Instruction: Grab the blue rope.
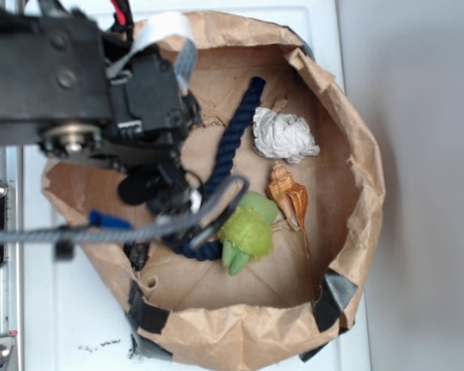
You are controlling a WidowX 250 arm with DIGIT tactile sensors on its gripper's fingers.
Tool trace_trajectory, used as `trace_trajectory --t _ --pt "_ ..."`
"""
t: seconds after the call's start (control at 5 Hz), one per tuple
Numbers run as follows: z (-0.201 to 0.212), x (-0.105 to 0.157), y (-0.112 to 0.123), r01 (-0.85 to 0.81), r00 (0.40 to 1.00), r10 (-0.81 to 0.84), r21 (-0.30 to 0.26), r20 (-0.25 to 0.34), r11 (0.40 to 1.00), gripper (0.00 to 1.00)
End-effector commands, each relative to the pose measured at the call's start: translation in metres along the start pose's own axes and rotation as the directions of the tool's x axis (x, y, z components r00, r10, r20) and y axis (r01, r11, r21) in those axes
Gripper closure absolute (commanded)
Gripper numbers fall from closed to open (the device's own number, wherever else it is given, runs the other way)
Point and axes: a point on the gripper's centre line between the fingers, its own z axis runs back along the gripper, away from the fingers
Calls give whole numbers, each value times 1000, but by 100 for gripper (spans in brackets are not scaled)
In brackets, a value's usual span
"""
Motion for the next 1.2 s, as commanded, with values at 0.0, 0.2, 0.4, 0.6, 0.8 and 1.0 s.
trace_trajectory --t 0.0,0.2,0.4,0.6,0.8,1.0 --pt "-26 18 -9 3 999 -5 39 54 999 0" --pt "-46 35 -19 -7 999 4 63 45 998 0" --pt "-59 49 -26 -24 998 21 74 51 997 0" --pt "-68 56 -31 -33 999 30 67 39 997 0" --pt "-69 56 -39 -26 1000 26 15 11 1000 0" --pt "-76 55 -45 -6 999 6 29 34 1000 0"
